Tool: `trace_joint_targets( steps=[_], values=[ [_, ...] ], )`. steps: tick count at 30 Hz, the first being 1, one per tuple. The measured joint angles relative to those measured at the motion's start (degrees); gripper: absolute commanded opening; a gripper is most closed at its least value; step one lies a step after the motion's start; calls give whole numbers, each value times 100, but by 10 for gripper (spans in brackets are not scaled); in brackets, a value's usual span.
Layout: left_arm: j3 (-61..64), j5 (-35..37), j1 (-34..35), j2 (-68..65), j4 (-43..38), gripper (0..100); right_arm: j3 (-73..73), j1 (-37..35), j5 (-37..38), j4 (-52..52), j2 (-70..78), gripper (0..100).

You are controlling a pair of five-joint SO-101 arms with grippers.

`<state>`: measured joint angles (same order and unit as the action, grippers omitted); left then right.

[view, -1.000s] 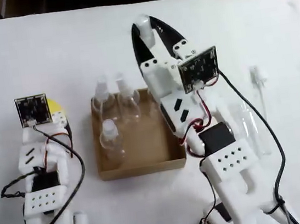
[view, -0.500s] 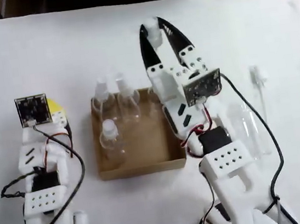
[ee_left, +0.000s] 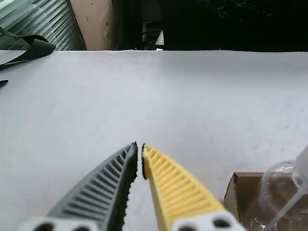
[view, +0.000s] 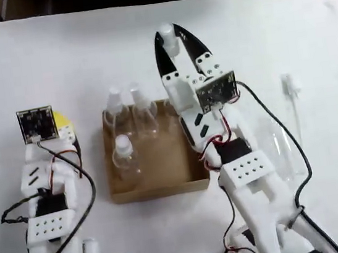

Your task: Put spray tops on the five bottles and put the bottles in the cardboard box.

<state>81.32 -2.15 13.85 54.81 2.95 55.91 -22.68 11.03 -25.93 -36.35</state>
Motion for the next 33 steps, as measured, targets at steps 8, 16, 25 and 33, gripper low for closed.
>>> trace_joint_targets(
  steps=[8, 16, 25, 33],
  values=[
    [0, 0, 0, 0, 0, 24, 97, 9, 0, -123, 211, 15],
    [0, 0, 0, 0, 0, 24, 273, 9, 0, -97, -536, 15],
    [0, 0, 0, 0, 0, 24, 299, -53, 0, 158, -1257, 15],
    [0, 0, 0, 0, 0, 24, 299, -105, 0, -114, -747, 15]
  ],
)
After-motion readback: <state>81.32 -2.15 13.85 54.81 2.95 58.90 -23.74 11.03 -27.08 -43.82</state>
